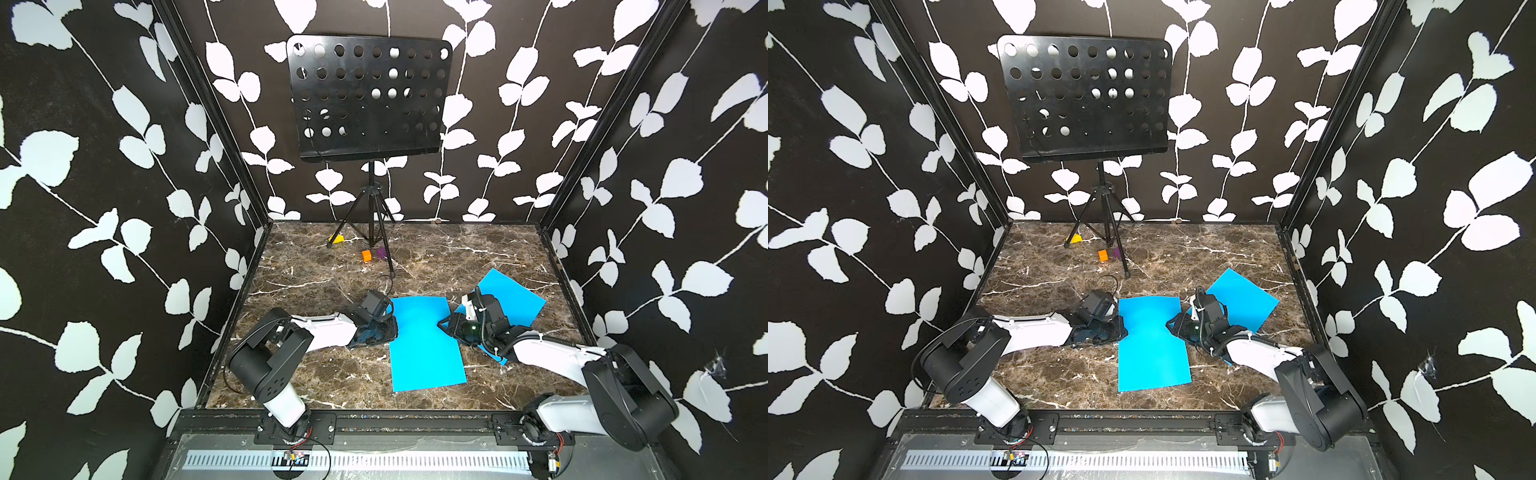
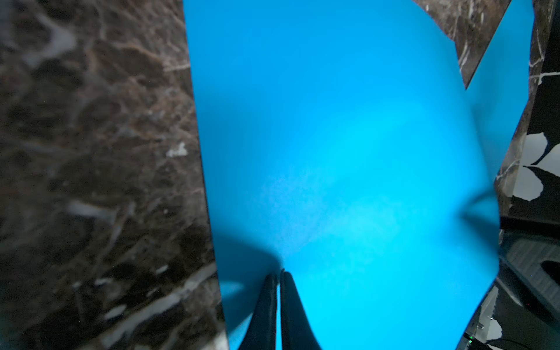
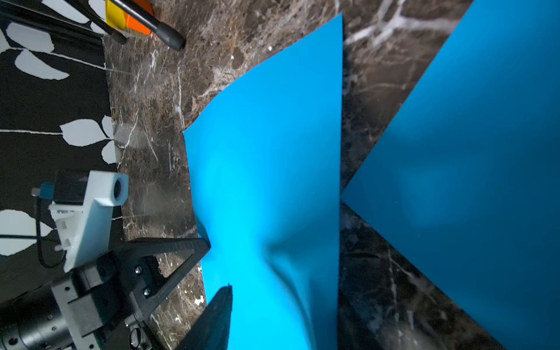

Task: Fold the rectangular paper in half along the long edge
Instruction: Fold the paper at the center of the board.

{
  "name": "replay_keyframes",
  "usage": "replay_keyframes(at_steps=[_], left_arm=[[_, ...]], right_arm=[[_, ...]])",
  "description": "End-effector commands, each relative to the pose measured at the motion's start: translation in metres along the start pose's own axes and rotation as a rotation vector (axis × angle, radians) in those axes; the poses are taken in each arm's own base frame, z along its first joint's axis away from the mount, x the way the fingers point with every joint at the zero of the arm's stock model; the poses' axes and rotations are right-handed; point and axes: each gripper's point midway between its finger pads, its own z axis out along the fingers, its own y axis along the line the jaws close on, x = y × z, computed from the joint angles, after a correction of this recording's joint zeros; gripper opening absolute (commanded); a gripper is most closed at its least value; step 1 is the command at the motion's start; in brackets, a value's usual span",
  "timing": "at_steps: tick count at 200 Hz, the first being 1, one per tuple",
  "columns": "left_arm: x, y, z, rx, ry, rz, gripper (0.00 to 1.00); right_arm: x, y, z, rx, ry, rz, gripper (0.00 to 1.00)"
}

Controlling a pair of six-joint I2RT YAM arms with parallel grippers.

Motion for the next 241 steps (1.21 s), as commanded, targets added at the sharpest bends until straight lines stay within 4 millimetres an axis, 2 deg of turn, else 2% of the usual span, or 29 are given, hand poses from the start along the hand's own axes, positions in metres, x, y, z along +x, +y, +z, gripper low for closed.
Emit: replay_keyframes(at_steps=[1, 36, 71, 97, 167, 216, 241], left_arm=[[0.032, 0.045, 0.01, -0.163, 0.113, -0.019, 0.1], [0.03, 0.042, 0.01, -0.161, 0.118, -0.012, 0.1], [0.03, 0.042, 0.009, -0.165, 0.117, -0.014, 0.1], [0.027, 0.036, 0.01, -0.149, 0.117, -0.01, 0.1], [0.027, 0.034, 0.014, -0.135, 0.12, -0.019, 0.1], [0.029, 0.035, 0.017, -0.111, 0.111, -0.052, 0.1], [0.03, 0.032, 0.019, -0.089, 0.109, -0.064, 0.1]], right_arm=[[-0.013, 0.026, -0.009, -0.092, -0.044, -0.034, 0.35], [-0.005, 0.007, -0.008, 0.025, 0.01, -0.081, 0.11], [0.002, -0.014, -0.011, 0.159, 0.052, -0.098, 0.03], [0.005, -0.014, -0.011, 0.195, 0.069, -0.133, 0.03], [0.011, 0.016, -0.004, 0.34, 0.093, -0.317, 0.02], [0.028, 0.063, 0.023, 0.206, 0.126, -0.382, 0.03], [0.035, 0.078, 0.039, 0.126, 0.132, -0.348, 0.03]])
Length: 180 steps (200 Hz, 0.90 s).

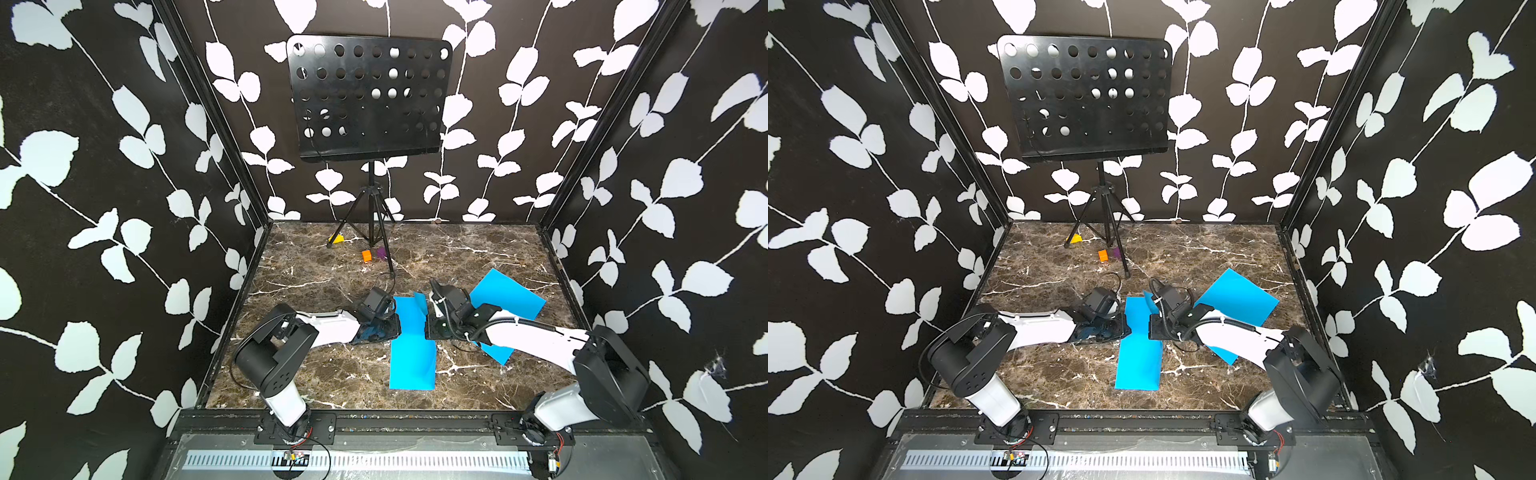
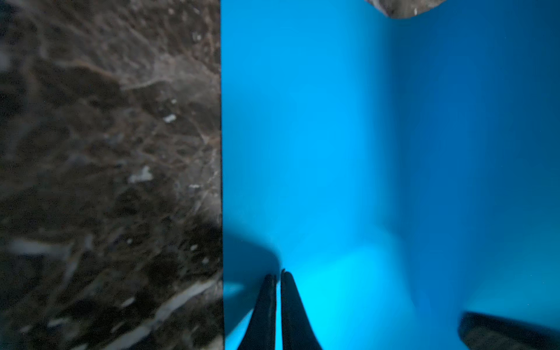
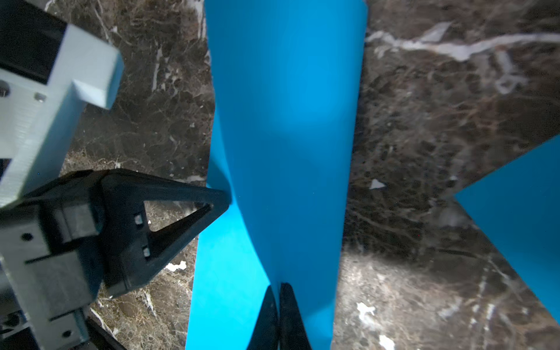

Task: Fold the rectangular paper in half along the long edge
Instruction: Fold the paper at the center of the board.

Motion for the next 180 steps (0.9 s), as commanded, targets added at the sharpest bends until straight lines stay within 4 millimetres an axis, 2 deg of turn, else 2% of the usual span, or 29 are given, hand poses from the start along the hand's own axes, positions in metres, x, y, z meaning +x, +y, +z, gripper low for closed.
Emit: replay_keyframes(at_steps=[1, 21, 36, 42, 60, 86, 123, 163, 180], left_arm=[[0.033, 0.042, 0.012, -0.12, 0.097, -0.061, 0.1], [0.032, 0.04, 0.009, -0.113, 0.09, -0.059, 0.12], [0.029, 0.036, 0.005, -0.102, 0.075, -0.054, 0.18], [0.027, 0.033, 0.003, -0.096, 0.067, -0.053, 0.21], [0.023, 0.027, -0.003, -0.081, 0.046, -0.045, 0.31], [0.017, 0.02, -0.017, -0.074, 0.015, -0.028, 0.39], [0.014, 0.031, -0.038, -0.149, -0.031, -0.037, 0.48], [0.011, 0.043, -0.056, -0.199, -0.107, -0.068, 0.5], [0.016, 0.043, -0.051, -0.191, -0.08, -0.095, 0.41]], right_arm=[[-0.011, 0.026, 0.008, -0.094, -0.032, 0.018, 0.03], [-0.013, 0.033, 0.017, -0.13, -0.03, 0.039, 0.03], [-0.016, 0.036, 0.018, -0.138, -0.032, 0.044, 0.03], [-0.012, 0.03, 0.026, -0.113, -0.012, 0.049, 0.03], [-0.01, 0.023, 0.03, -0.083, -0.012, 0.05, 0.02], [-0.009, 0.017, 0.033, -0.055, -0.013, 0.056, 0.01], [-0.009, 0.014, 0.037, -0.046, -0.014, 0.056, 0.01], [-0.009, 0.01, 0.041, -0.028, -0.016, 0.066, 0.01], [-0.009, 0.011, 0.042, -0.035, -0.016, 0.068, 0.01]])
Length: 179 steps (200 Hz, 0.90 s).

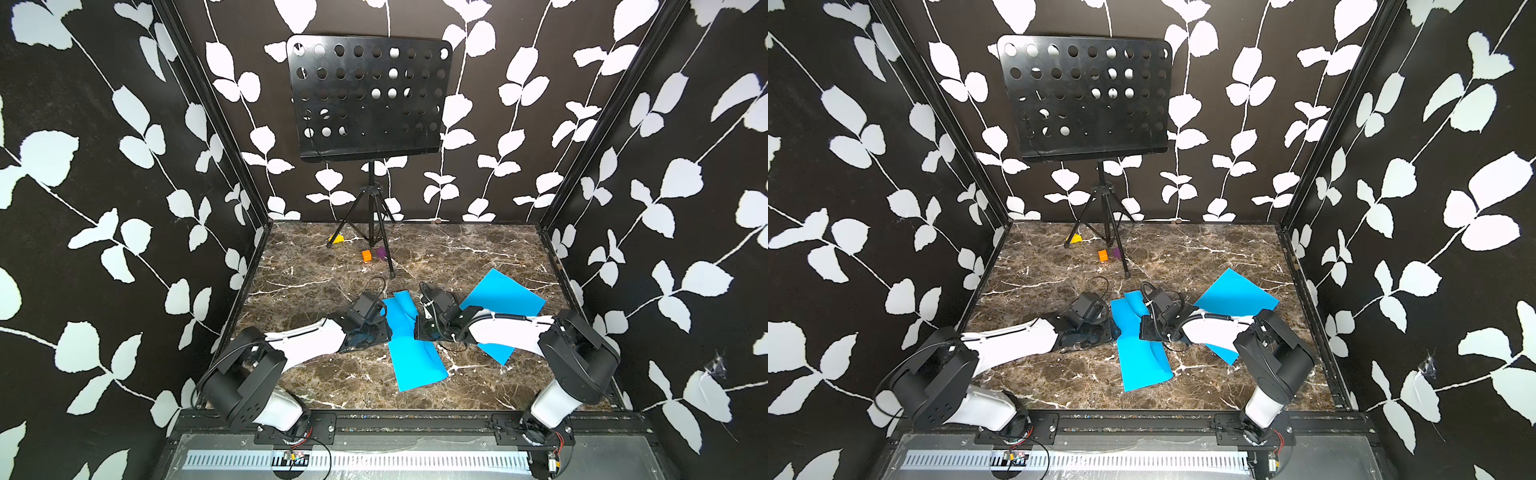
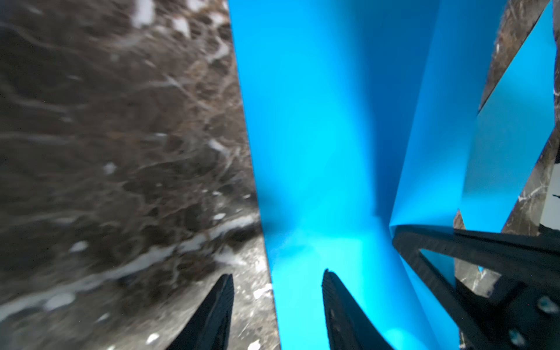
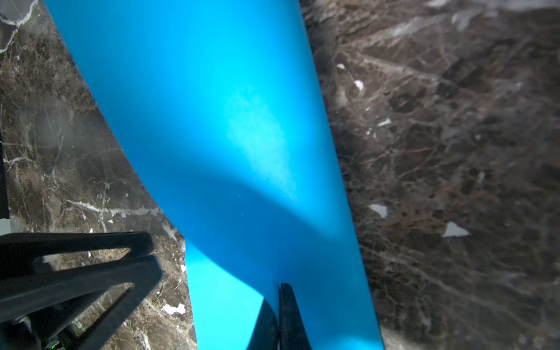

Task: Fold the rectangular paper in half along the long edge
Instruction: Fold the paper at the center of the board.

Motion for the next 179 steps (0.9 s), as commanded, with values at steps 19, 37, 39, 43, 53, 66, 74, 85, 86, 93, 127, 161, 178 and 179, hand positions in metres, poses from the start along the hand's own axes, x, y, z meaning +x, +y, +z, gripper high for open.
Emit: replay_keyframes(at_steps=[19, 37, 39, 43, 53, 66, 74, 85, 86, 93, 127, 161, 178, 179], left_arm=[[0.019, 0.008, 0.014, -0.002, 0.077, -0.096, 0.31], [0.024, 0.002, 0.023, 0.051, 0.101, -0.141, 0.22], [0.024, 0.002, 0.023, 0.053, 0.101, -0.143, 0.21], [0.025, 0.003, 0.024, 0.052, 0.104, -0.148, 0.19], [0.027, 0.006, 0.026, 0.039, 0.109, -0.151, 0.16], [0.029, 0.011, 0.029, 0.02, 0.117, -0.148, 0.13], [0.03, 0.012, 0.031, 0.017, 0.121, -0.149, 0.12], [0.031, 0.012, 0.034, 0.019, 0.131, -0.149, 0.11], [0.032, 0.012, 0.034, 0.019, 0.132, -0.147, 0.11], [0.033, 0.013, 0.036, 0.013, 0.139, -0.144, 0.11], [0.037, 0.02, 0.044, -0.013, 0.158, -0.138, 0.06], [0.038, 0.021, 0.047, -0.017, 0.165, -0.139, 0.04], [0.039, 0.022, 0.048, -0.024, 0.167, -0.136, 0.03], [0.038, 0.022, 0.048, -0.023, 0.166, -0.135, 0.03]], right_arm=[[-0.009, 0.007, 0.002, -0.01, -0.029, 0.012, 0.01], [-0.008, 0.008, 0.003, -0.014, -0.024, 0.008, 0.01], [-0.009, 0.009, 0.003, -0.015, -0.026, 0.008, 0.0], [-0.009, 0.009, 0.003, -0.016, -0.025, 0.008, 0.01], [-0.009, 0.009, 0.003, -0.018, -0.024, 0.008, 0.01], [-0.008, 0.01, 0.004, -0.024, -0.018, 0.008, 0.01], [-0.008, 0.011, 0.004, -0.028, -0.017, 0.007, 0.01], [-0.008, 0.013, 0.004, -0.038, -0.014, 0.005, 0.03], [-0.008, 0.013, 0.004, -0.039, -0.013, 0.003, 0.03], [-0.008, 0.016, 0.004, -0.048, -0.01, 0.0, 0.04], [-0.01, 0.029, 0.003, -0.098, 0.002, -0.026, 0.0], [-0.009, 0.034, 0.008, -0.119, 0.026, -0.042, 0.02], [-0.008, 0.033, 0.012, -0.119, 0.035, -0.043, 0.03], [-0.007, 0.033, 0.012, -0.119, 0.036, -0.043, 0.03]])
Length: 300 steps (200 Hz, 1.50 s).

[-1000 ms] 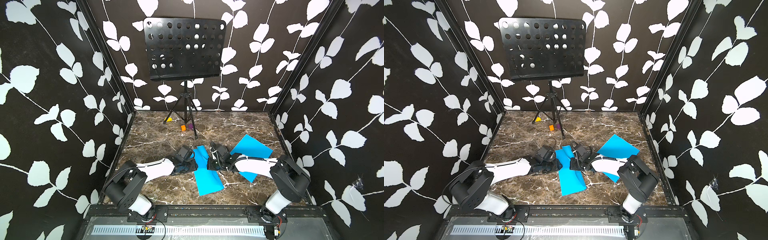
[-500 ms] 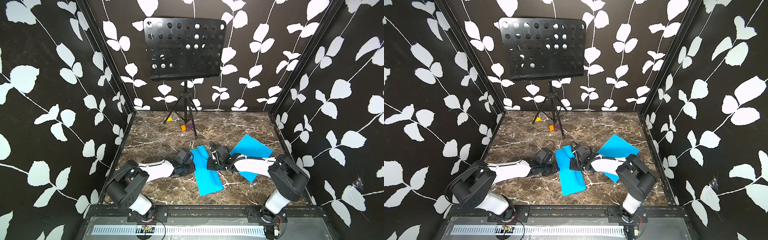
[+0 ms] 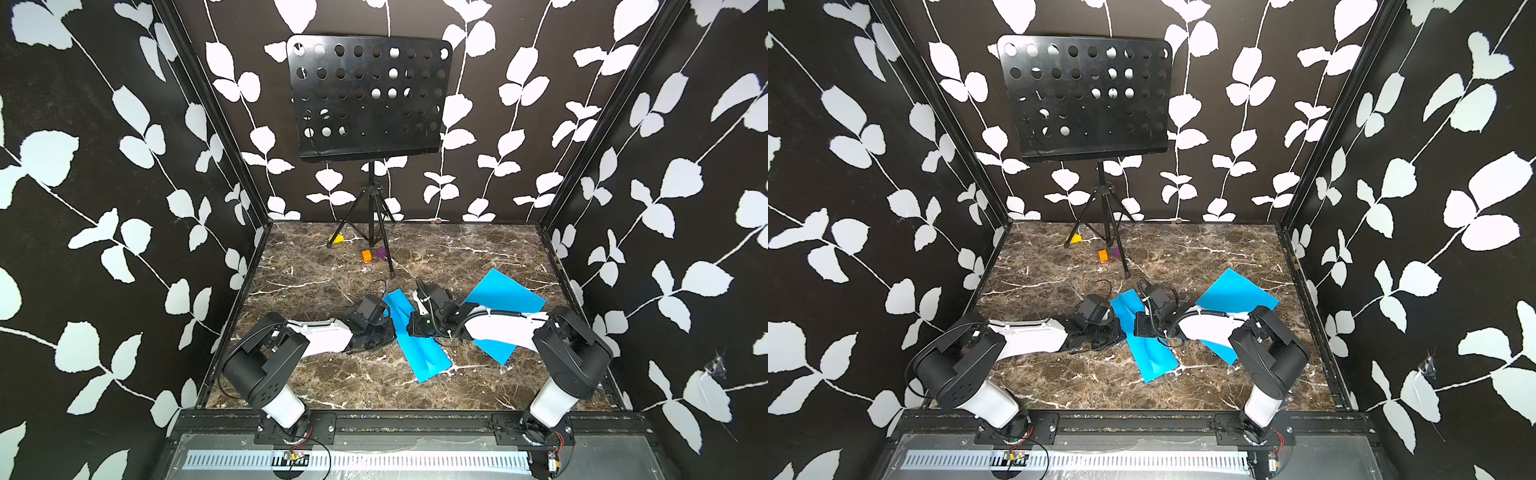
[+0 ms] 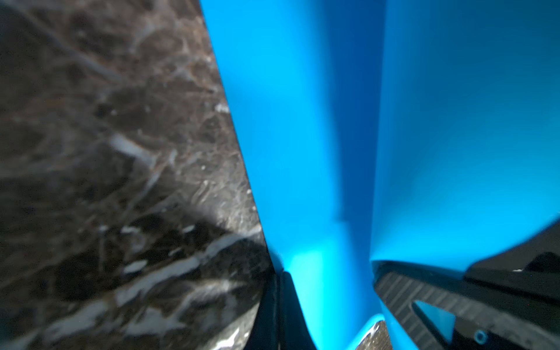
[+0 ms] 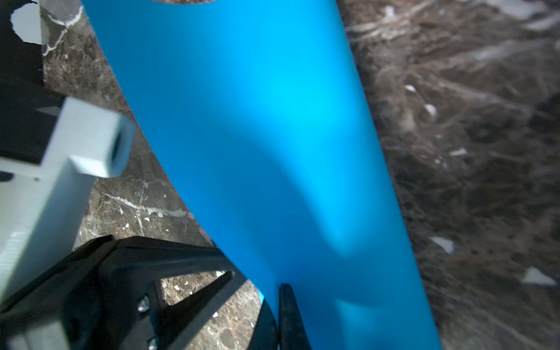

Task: Fold the rectangular paper in half along the long edge
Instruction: Fold the paper at the center of the board.

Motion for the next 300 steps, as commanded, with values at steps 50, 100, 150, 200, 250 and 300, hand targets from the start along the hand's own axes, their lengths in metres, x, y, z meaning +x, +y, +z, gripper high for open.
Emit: replay_keyframes(at_steps=[50, 100, 150, 200, 250, 300], left_arm=[[0.022, 0.049, 0.009, -0.172, 0.072, -0.027, 0.06], [0.021, 0.047, 0.01, -0.173, 0.077, -0.022, 0.06], [0.02, 0.047, 0.01, -0.18, 0.077, -0.019, 0.06], [0.02, 0.047, 0.01, -0.183, 0.079, -0.016, 0.07], [0.02, 0.048, 0.01, -0.186, 0.078, -0.017, 0.08], [0.02, 0.048, 0.009, -0.185, 0.078, -0.017, 0.08]], right_arm=[[0.007, -0.004, 0.015, 0.005, 0.042, -0.032, 0.06], [0.009, -0.009, 0.019, 0.016, 0.042, -0.019, 0.08], [-0.001, -0.002, 0.01, 0.005, -0.003, -0.044, 0.08], [-0.008, 0.002, 0.01, -0.018, -0.024, -0.034, 0.08], [-0.011, -0.007, 0.009, -0.009, -0.054, -0.012, 0.1], [-0.002, -0.018, 0.02, 0.021, -0.014, -0.027, 0.12]])
